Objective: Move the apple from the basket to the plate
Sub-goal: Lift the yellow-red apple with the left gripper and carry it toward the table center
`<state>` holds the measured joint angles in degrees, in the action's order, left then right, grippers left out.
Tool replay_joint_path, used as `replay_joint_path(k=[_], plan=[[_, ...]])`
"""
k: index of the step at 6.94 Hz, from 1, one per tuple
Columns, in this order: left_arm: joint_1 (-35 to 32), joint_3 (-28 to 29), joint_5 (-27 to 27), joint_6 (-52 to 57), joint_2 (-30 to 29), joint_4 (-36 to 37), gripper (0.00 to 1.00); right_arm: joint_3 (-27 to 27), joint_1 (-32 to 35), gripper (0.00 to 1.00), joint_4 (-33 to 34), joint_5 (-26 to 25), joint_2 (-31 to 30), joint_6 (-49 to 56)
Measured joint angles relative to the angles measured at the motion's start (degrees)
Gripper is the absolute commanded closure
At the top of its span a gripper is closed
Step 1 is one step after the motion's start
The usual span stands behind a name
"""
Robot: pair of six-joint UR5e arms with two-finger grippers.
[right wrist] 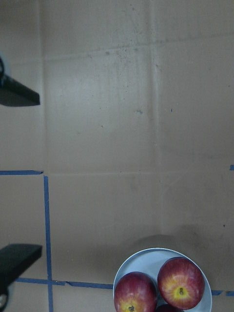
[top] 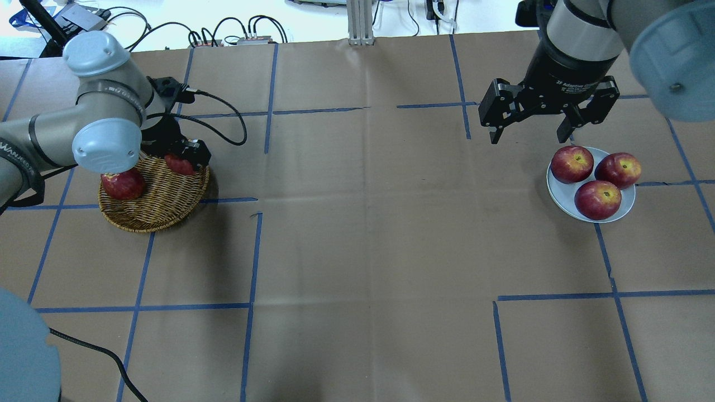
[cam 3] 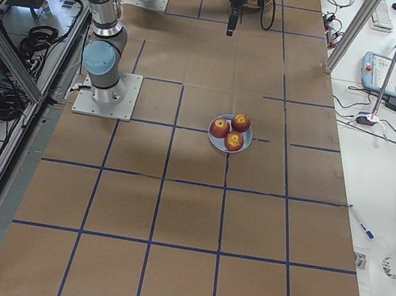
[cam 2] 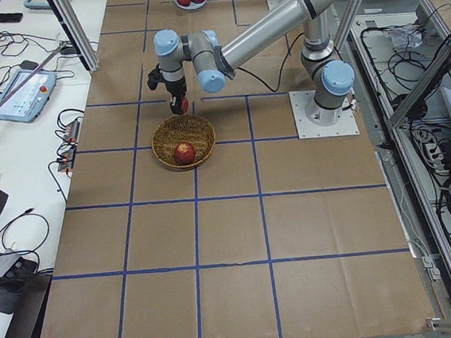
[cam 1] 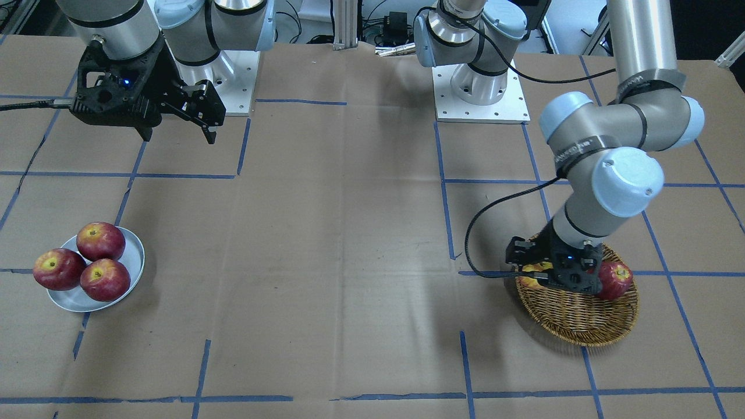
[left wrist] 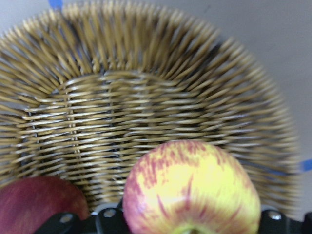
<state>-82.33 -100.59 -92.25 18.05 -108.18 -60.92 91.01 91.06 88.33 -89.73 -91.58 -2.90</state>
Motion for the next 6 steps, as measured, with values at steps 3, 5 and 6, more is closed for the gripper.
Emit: replay_joint_path(k=[3, 5, 6], plan=[[-17.74, 4.67, -0.37, -27.61, -1.49, -3.87, 0.45, 0.02, 0.00, 0.00, 0.00, 0.00, 0.00, 0.00], [-27.12, 9.50, -0.54, -40.10, -8.06, -3.10, 0.45, 0.04, 0.00, 0.00, 0.00, 0.00, 0.00, 0.00], [-29.99, 12.23, -0.61, -42.53, -12.04, -2.81, 0.45, 0.04, -0.01, 0.00, 0.00, -0.01, 0.00, 0.00]])
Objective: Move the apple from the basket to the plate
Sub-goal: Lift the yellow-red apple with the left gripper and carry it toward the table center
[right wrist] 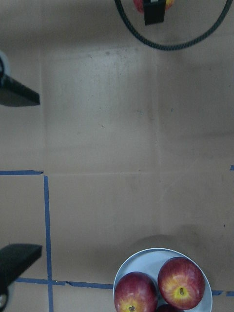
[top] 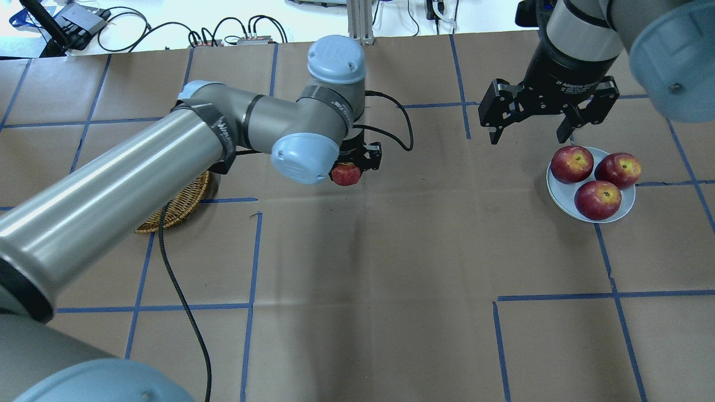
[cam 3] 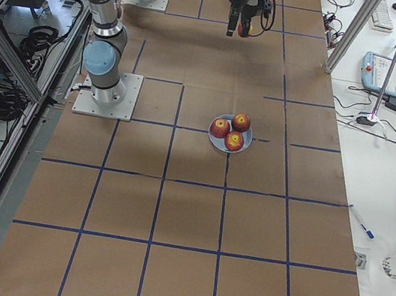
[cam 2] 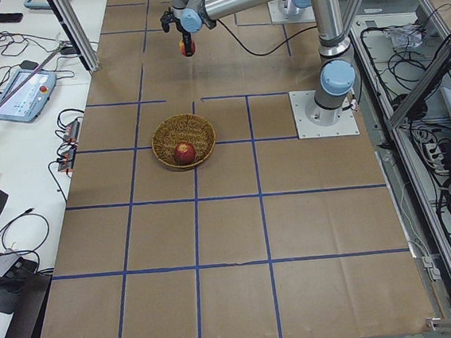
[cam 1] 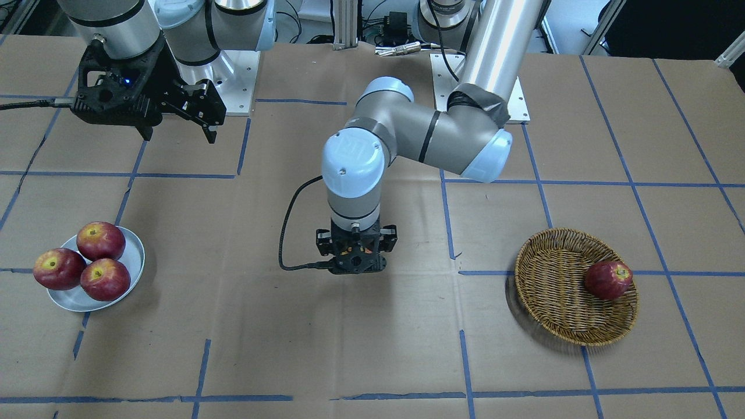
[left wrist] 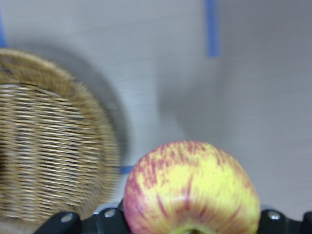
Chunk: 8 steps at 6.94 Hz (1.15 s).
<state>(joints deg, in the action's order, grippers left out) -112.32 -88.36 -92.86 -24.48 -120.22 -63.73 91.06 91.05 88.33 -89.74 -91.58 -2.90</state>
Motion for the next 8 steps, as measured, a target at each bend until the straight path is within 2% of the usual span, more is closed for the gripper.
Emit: replay_joint_path(k=[2, 3, 4, 5, 8], plan=[[-1.80, 1.77, 0.00, -0.78, -4.57, 1.82, 0.42, 0.00, 0.00, 0.00, 0.00, 0.00, 0.00, 0.00], [-1.98, 1.35, 0.00, -0.82, -5.68, 3.65, 0.34, 0.00, 0.00, 0.00, 0.00, 0.00, 0.00, 0.00], [-2.09, 0.70, 0.05, -0.85, -6.14, 5.23, 0.22, 0.00, 0.00, 0.00, 0.00, 0.00, 0.00, 0.00], [-2.15, 0.16, 0.07, -0.89, -6.23, 5.92, 0.01, 0.00, 0.00, 0.00, 0.00, 0.00, 0.00, 0.00], [-2.19, -0.19, 0.12, -1.42, -5.66, 6.07, 0.01, 0.00, 0.00, 0.00, 0.00, 0.02, 0.00, -0.06]])
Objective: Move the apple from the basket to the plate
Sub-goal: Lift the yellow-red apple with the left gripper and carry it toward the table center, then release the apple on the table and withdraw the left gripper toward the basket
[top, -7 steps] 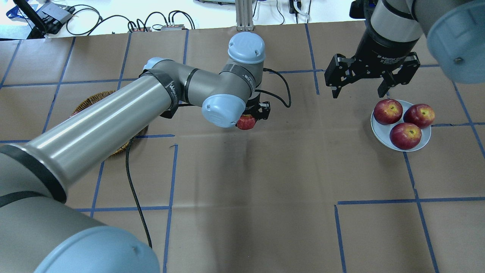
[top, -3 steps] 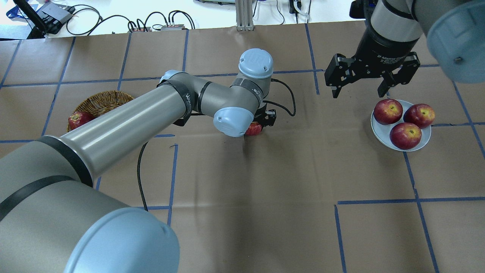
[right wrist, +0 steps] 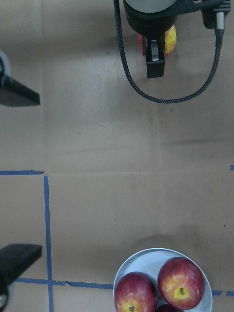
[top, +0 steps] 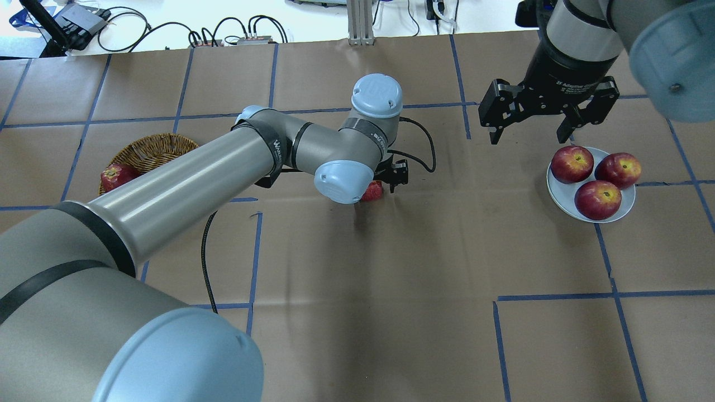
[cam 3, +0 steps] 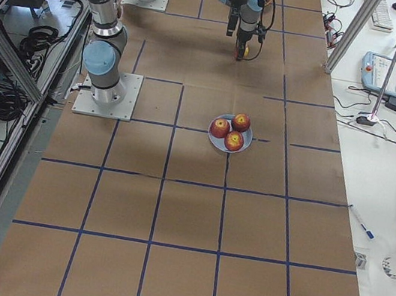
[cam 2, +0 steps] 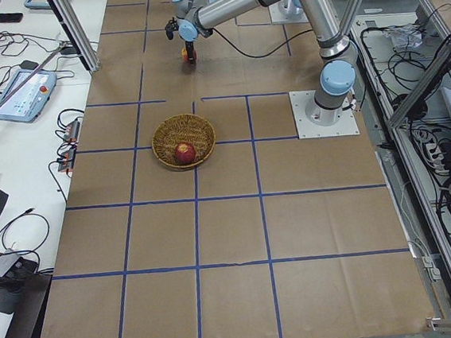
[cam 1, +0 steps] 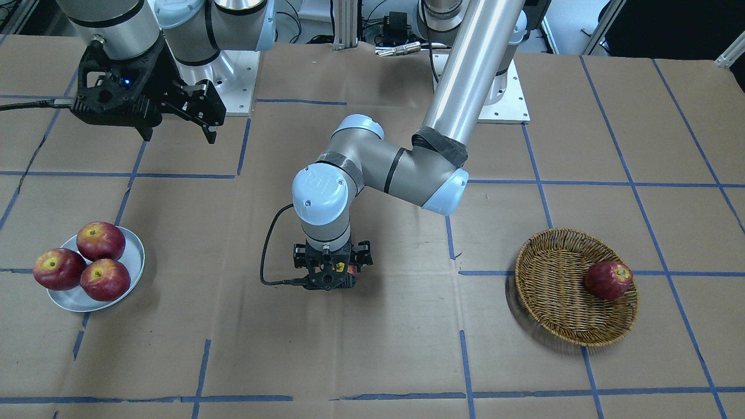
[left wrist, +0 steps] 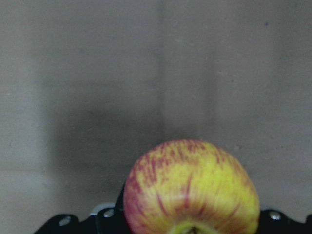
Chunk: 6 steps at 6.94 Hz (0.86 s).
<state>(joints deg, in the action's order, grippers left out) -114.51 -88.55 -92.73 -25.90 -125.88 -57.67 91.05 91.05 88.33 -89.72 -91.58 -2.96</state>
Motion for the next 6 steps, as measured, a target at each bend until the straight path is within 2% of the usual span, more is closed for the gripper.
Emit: replay_joint_path(k=[2, 4, 6], plan=[[0.32, 1.11, -0.05, 0.37, 2.85, -2.08, 0.01, 0.00, 0.00, 0.00, 0.02, 0.06, 0.00, -0.11], [2.64, 1.67, -0.10, 4.82, 11.24, -9.40, 0.01, -0.02, 0.00, 0.00, 0.08, 0.07, 0.00, -0.29], [8.00, 0.41, 0.13, 14.71, 22.26, -19.70, 0.01, -0.19, 0.01, 0.00, 0.33, 0.05, 0.11, -0.58]])
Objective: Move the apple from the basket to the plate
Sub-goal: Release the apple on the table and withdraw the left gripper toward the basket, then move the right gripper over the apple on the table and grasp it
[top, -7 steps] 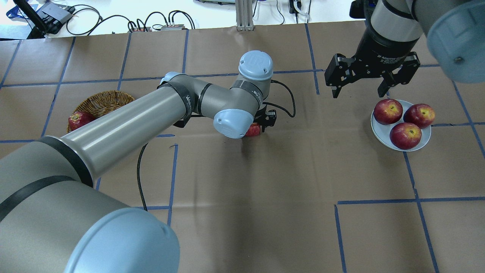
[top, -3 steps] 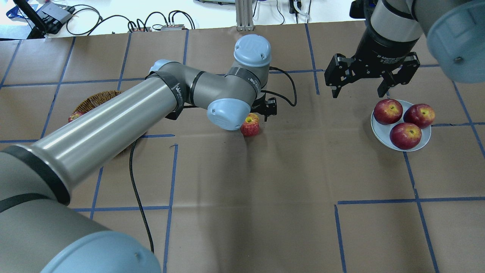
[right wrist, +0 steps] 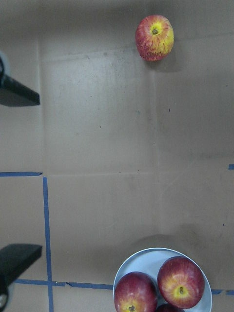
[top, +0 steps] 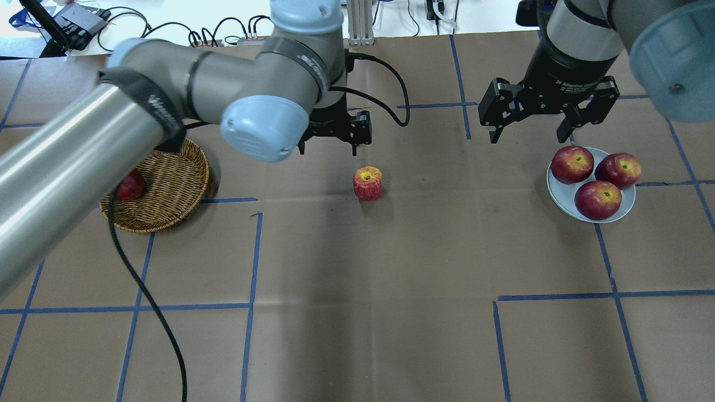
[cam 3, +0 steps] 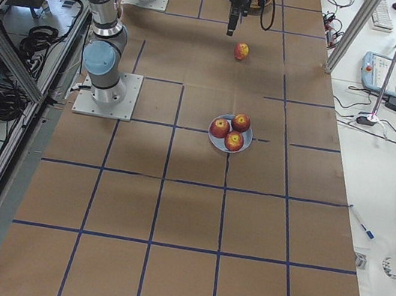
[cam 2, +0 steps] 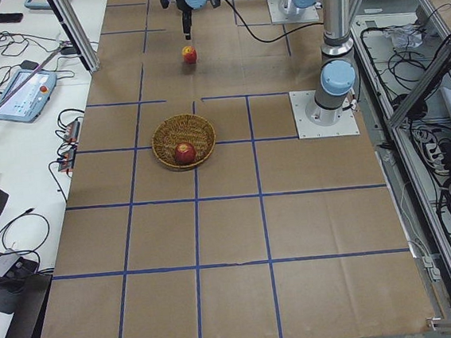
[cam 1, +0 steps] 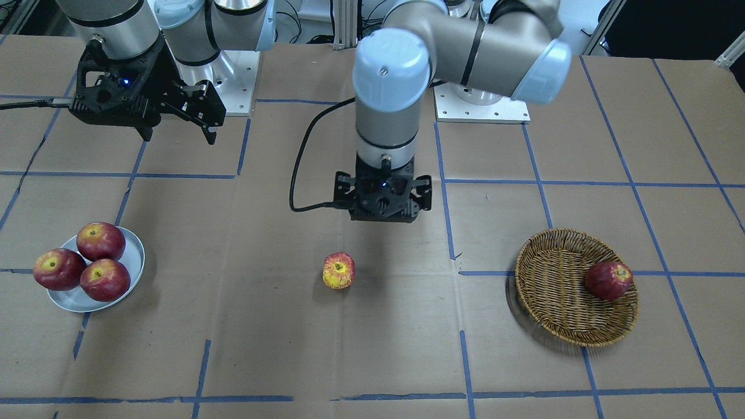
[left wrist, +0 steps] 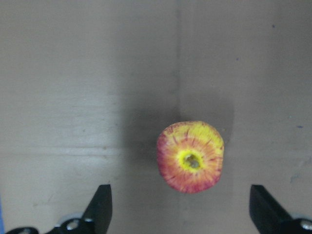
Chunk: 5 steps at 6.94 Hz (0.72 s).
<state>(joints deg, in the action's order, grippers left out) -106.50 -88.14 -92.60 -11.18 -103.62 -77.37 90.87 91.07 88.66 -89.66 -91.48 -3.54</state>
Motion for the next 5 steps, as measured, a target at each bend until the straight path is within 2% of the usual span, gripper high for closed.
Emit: replay_joint_path(k=[3, 5], plan=[[9.58, -1.32, 0.47, 14.78, 13.28, -14.86, 0.01, -0.60, 1.75, 0.00, 3.45, 0.01, 3.40, -2.17], [11.30, -4.92, 0.30, 17.02, 19.31, -16.86, 0.01, -0.91, 6.09, 0.00, 7.65, 0.11, 7.08, -7.32]])
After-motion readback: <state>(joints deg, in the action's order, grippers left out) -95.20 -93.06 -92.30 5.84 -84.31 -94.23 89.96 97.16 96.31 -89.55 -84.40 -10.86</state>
